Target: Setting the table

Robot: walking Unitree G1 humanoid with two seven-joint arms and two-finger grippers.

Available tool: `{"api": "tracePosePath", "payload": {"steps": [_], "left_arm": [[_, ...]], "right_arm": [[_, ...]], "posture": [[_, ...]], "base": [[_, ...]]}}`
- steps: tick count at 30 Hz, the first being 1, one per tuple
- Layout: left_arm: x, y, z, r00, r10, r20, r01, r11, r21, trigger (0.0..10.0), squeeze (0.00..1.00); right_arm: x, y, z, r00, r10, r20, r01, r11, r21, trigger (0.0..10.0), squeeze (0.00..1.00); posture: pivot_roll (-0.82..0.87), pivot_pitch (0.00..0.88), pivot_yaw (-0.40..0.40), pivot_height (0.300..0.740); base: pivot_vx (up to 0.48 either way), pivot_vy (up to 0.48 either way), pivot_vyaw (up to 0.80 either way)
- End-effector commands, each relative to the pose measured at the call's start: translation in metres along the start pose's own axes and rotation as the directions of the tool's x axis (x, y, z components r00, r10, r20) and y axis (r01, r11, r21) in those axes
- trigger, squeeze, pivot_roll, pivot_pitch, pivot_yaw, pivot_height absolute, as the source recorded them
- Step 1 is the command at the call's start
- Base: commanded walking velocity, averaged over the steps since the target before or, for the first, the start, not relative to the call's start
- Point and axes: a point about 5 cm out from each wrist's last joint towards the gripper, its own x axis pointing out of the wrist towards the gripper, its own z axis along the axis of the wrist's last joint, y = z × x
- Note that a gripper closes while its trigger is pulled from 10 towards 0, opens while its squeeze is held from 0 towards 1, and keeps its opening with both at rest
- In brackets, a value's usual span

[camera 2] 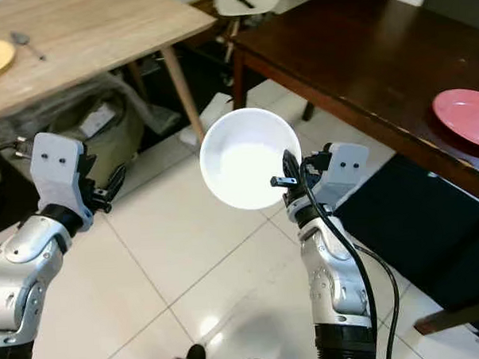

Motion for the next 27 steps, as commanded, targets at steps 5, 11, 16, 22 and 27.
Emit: {"api": "tracePosePath", "payload": {"steps": [5, 11, 16, 22, 27], "left_arm": [[0.000, 0.006, -0.004, 0.999, 0.032, -0.017, -0.032, 0.999, 0.020, 10.0, 0.00], [0.000, 0.006, -0.004, 0.999, 0.030, -0.018, -0.030, 0.999, 0.020, 10.0, 0.00], [0.001, 0.005, -0.004, 0.999, 0.030, -0.017, -0.029, 0.999, 0.022, 10.0, 0.00], [0.003, 0.004, -0.005, 0.999, 0.031, -0.009, -0.030, 0.999, 0.044, 10.0, 0.00], [0.003, 0.003, -0.005, 1.000, 0.027, -0.007, -0.027, 0.998, 0.050, 10.0, 0.00]], "right_arm": [[0.000, -0.004, 0.000, 0.999, -0.043, 0.006, 0.043, 0.999, -0.004, 10.0, 0.00], [0.000, -0.008, 0.001, 0.998, -0.064, 0.017, 0.064, 0.998, 0.002, 10.0, 0.00], [0.000, -0.008, 0.002, 0.997, -0.070, 0.018, 0.069, 0.998, 0.006, 10.0, 0.00], [0.002, -0.008, 0.002, 0.997, -0.073, 0.023, 0.072, 0.997, 0.014, 10.0, 0.00], [0.001, -0.011, 0.003, 0.995, -0.094, 0.029, 0.094, 0.996, 0.010, 10.0, 0.00]], "posture": [[-0.06, 0.042, 0.045, 0.740], [-0.06, 0.043, 0.047, 0.740], [-0.06, 0.042, 0.046, 0.740], [-0.06, 0.038, 0.046, 0.740], [-0.06, 0.038, 0.046, 0.740]], "base": [[0.000, 0.000, 0.70], [0.000, 0.000, 0.73], [0.000, 0.000, 0.31], [0.157, 0.000, 0.00], [0.404, 0.000, 0.00]]}}
